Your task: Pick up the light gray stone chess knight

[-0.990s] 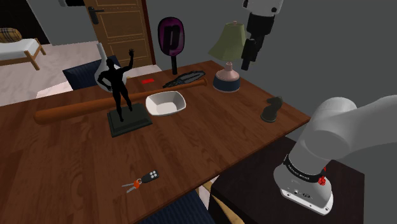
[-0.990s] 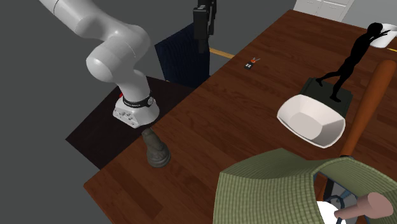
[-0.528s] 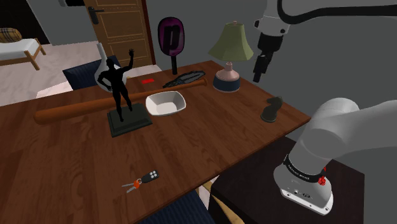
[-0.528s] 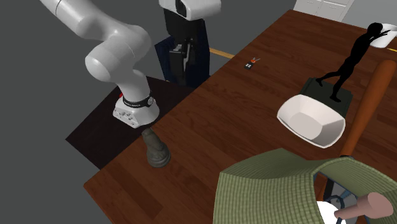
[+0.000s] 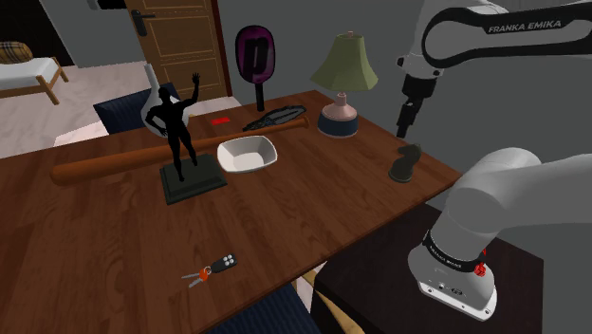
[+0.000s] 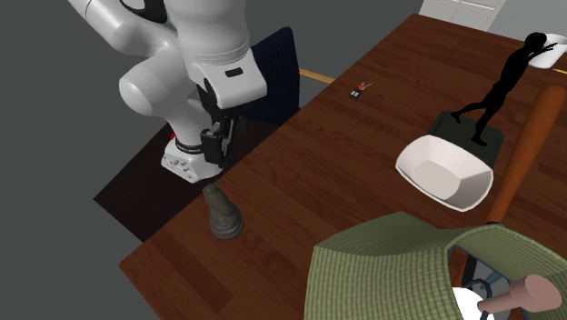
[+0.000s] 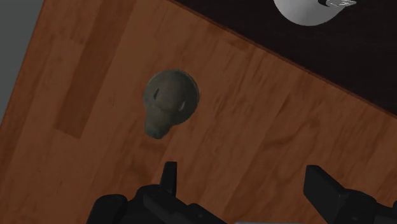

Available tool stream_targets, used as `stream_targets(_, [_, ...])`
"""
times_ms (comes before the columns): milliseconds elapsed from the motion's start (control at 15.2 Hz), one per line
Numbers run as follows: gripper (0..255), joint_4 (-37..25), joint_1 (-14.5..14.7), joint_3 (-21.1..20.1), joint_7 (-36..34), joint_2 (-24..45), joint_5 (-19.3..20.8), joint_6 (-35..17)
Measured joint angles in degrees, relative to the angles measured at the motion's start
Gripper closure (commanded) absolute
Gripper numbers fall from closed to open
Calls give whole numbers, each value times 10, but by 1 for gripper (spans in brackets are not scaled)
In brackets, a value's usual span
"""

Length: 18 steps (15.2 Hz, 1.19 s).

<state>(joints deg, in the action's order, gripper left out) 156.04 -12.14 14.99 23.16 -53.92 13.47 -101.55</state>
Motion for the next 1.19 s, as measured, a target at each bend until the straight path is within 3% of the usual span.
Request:
stream_targets(396, [0, 55, -57, 69, 48, 10, 72, -53])
stream_targets(990, [0, 95, -74, 111, 56, 55, 112, -137])
stream_targets(1056, [255, 96, -74, 111, 56, 56, 113, -139])
stream_targets(1188, [255, 97, -74, 111, 55, 57, 113, -142])
